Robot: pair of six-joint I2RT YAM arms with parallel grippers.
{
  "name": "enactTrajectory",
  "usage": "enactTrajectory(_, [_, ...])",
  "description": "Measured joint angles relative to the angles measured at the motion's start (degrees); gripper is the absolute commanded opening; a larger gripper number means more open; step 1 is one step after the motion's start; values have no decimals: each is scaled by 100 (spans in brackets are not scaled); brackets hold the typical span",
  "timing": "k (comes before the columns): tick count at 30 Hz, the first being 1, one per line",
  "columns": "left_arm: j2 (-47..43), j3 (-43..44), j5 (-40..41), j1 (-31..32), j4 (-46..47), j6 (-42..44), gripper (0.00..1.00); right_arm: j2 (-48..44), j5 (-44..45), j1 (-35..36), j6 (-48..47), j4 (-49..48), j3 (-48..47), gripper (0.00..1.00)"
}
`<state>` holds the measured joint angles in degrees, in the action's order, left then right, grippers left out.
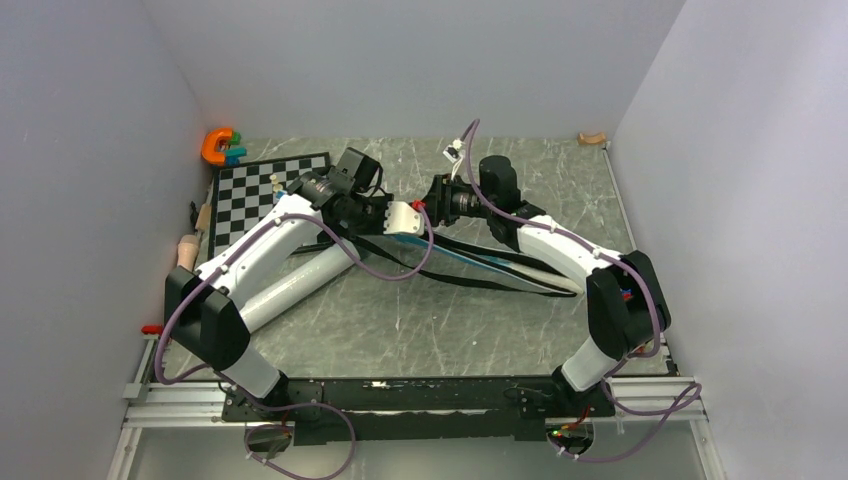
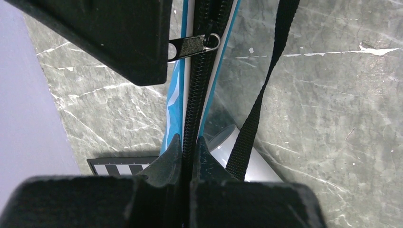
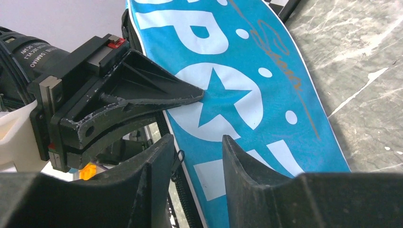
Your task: Pack up the badminton gear
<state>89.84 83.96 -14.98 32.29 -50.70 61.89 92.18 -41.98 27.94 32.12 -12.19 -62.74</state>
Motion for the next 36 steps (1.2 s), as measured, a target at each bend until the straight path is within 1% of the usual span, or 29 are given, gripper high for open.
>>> enactTrajectory(3, [4,31,13,4,-28,-2,0,9,-13,2,2,-44,-22,36])
enactTrajectory(5, [13,48,17,4,-55,-2,0,9,-28,15,2,-76,-24,33])
enactTrajectory(16, [101,94,92,4,-138,26,0,181,-57,92,-7,-136,-33,26])
enactTrajectory(17, [101,94,92,4,-142,33,0,195,-57,101,-17,-127,-37,22])
enactTrajectory(20, [103,103,96,4,-149,39,0,221,-57,109,-57,-120,-63,0])
enactTrajectory(31, [107,103,138,4,-153,42,0,197,-7,109,-94,-118,-72,0])
enactTrajectory(36, [107,103,140,4,-160,44,0,-175,201,107,-129,-116,199,0])
